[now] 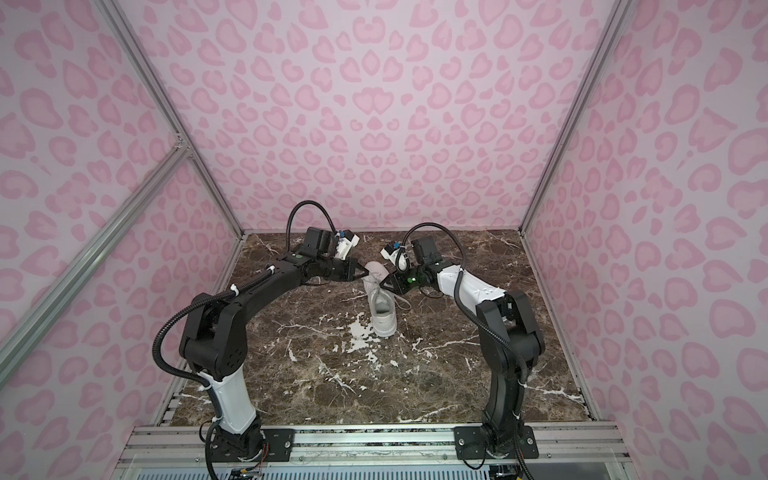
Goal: Tie the shoes
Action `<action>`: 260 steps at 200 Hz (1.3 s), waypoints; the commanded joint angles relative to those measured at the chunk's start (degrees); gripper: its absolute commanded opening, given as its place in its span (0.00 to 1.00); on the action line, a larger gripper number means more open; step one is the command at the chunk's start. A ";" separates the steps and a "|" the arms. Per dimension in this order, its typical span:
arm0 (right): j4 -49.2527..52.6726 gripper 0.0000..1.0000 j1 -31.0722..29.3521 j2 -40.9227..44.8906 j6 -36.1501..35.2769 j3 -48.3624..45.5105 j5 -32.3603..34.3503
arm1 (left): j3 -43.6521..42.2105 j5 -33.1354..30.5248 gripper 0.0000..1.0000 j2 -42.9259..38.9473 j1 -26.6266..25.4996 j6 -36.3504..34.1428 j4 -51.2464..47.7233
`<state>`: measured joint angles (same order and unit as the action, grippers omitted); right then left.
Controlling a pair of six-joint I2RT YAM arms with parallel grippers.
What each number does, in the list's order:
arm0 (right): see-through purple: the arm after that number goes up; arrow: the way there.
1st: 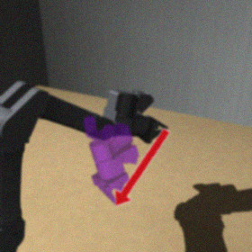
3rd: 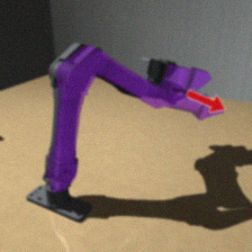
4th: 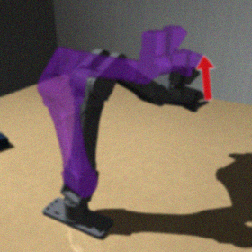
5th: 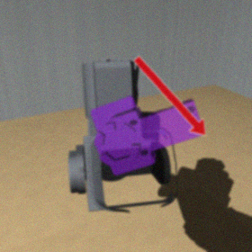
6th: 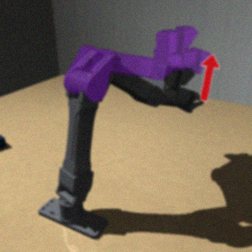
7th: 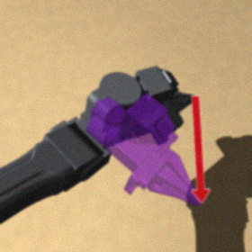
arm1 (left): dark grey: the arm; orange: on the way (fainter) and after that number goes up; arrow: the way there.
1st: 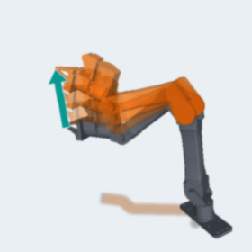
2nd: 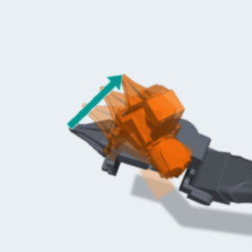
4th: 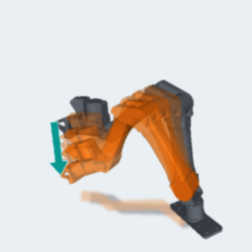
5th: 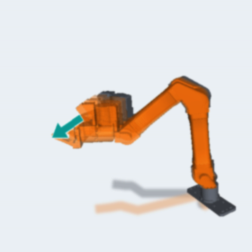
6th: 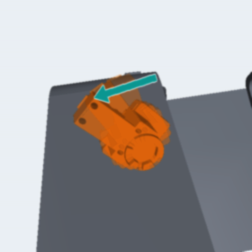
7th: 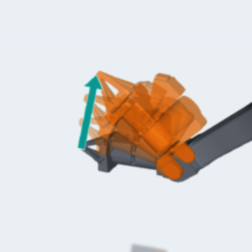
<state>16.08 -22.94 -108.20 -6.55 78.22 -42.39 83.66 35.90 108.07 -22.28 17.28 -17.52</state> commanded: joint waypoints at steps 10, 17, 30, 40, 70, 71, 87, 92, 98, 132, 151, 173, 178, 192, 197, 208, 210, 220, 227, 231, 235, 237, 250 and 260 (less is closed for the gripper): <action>2.83 0.33 -0.67 -2.17 -2.53 2.20 -2.81 | 1.40 -0.30 0.04 0.30 0.13 -2.10 -2.06; 3.03 0.33 -0.70 -2.36 -2.55 2.62 -3.24 | 1.54 -0.30 0.04 0.21 0.11 -2.27 -2.29; 2.65 0.33 -0.87 -2.67 -2.66 2.57 -3.76 | 1.84 -0.37 0.04 0.29 0.17 -2.58 -2.65; 2.15 0.33 -0.88 -3.16 -2.28 2.65 -4.00 | 2.31 -0.15 0.03 0.47 0.22 -2.89 -3.13; 2.63 0.30 -0.89 -5.92 -2.20 4.35 -2.61 | 4.32 -0.63 0.03 1.08 0.20 -4.73 -6.22; 2.64 0.30 -0.89 -6.08 -2.18 4.38 -2.52 | 4.41 -0.73 0.03 1.08 0.17 -4.85 -6.43; 1.50 0.28 -0.60 -6.49 -1.47 3.88 -1.96 | 5.80 -2.58 0.03 1.26 0.06 -6.98 -9.81; 1.10 0.27 -0.53 -6.45 -1.32 3.47 -1.59 | 6.27 -3.32 0.03 1.26 0.05 -7.64 -10.84; 0.61 0.27 -0.53 -6.28 -1.05 3.02 -0.99 | 6.85 -4.23 0.04 1.26 0.00 -8.56 -12.15; -1.35 0.22 -0.18 -6.71 0.29 1.54 -0.66 | 11.18 -10.10 0.03 2.11 -0.61 -13.49 -19.80; -1.97 0.19 -0.25 -7.33 0.91 1.34 -0.59 | 14.16 -13.88 0.03 3.60 -1.66 -15.74 -23.77; -2.80 0.18 -0.22 -7.81 1.66 1.07 -0.50 | 12.78 -15.29 0.03 3.00 -1.91 -13.26 -20.98; -2.87 0.17 -0.18 -7.89 1.80 1.06 -0.50 | 11.97 -15.65 0.03 2.36 -1.89 -12.58 -19.61; -3.14 0.17 -0.18 -8.20 2.21 0.85 -0.34 | 10.07 -17.78 0.03 0.39 -1.98 -10.90 -16.23; -3.24 0.17 -0.10 -8.29 2.28 0.81 -0.32 | 9.50 -18.97 0.03 -0.36 -2.10 -10.66 -15.23; -3.16 0.16 -0.09 -8.57 2.33 0.89 -0.49 | 9.31 -21.46 0.03 -1.64 -2.69 -11.51 -14.66; -3.03 0.16 -0.02 -8.55 2.33 0.89 -0.54 | 9.41 -22.10 0.03 -1.77 -2.86 -11.88 -14.74; -2.98 0.16 0.00 -8.69 2.33 0.89 -0.63 | 10.56 -25.00 0.03 -1.83 -3.82 -14.12 -16.40; -2.89 0.16 0.00 -8.76 2.31 0.89 -0.67 | 11.95 -26.41 0.03 -1.37 -4.31 -15.28 -18.20; -2.81 0.16 0.00 -8.78 2.16 0.89 -0.76 | 12.89 -27.00 0.03 -0.95 -4.47 -15.73 -19.29; -2.79 0.16 0.00 -8.76 2.11 0.89 -0.73 | 13.55 -27.18 0.03 -0.58 -4.60 -15.92 -20.00; -2.80 0.16 0.00 -8.77 2.07 0.93 -0.78 | 13.75 -27.17 0.03 -0.41 -4.65 -15.99 -20.45; -2.78 0.15 0.08 -8.78 2.13 0.93 -1.07 | 14.35 -26.40 0.03 0.12 -4.63 -16.06 -21.08; -2.95 0.15 0.17 -8.78 2.38 1.05 -1.20 | 14.01 -25.08 0.03 0.21 -4.61 -15.67 -20.51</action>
<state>7.77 -23.18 -115.74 -4.89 79.83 -49.52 96.38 13.91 108.01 -27.11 2.98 -38.57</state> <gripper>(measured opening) 0.157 0.050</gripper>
